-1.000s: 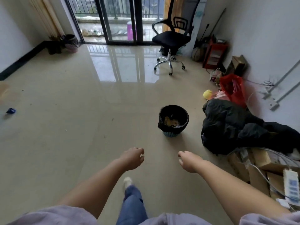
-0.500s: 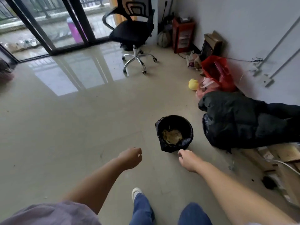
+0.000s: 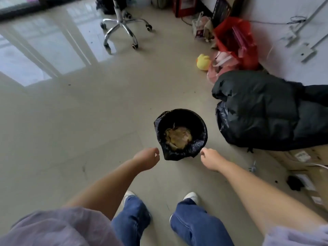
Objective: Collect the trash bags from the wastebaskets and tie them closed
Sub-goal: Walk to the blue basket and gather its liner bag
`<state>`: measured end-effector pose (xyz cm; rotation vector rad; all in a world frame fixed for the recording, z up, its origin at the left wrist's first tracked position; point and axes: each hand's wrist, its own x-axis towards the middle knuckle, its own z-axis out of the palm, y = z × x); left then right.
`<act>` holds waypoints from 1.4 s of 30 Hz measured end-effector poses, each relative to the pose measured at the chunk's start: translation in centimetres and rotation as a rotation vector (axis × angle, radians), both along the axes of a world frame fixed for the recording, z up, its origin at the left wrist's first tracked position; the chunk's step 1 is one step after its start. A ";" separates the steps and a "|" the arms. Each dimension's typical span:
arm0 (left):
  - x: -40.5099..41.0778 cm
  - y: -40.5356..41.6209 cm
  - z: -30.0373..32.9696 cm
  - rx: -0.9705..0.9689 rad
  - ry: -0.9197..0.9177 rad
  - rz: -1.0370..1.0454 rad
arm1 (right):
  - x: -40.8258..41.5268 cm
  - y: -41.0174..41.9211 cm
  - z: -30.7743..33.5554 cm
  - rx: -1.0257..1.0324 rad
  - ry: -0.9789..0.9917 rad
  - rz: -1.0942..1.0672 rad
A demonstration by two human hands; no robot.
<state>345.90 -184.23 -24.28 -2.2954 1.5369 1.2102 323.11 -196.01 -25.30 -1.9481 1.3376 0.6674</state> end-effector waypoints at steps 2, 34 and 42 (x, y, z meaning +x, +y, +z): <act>0.2 -1.4 -4.5 -0.001 0.013 -0.014 | 0.4 -1.2 -4.2 -0.029 0.051 -0.017; 14.9 -10.1 -32.3 -0.390 1.136 1.233 | 18.3 -16.6 -31.6 -0.194 -0.912 -0.869; 13.4 -9.7 -32.5 -0.482 1.178 1.350 | 17.8 -13.4 -33.9 0.299 -0.894 -1.264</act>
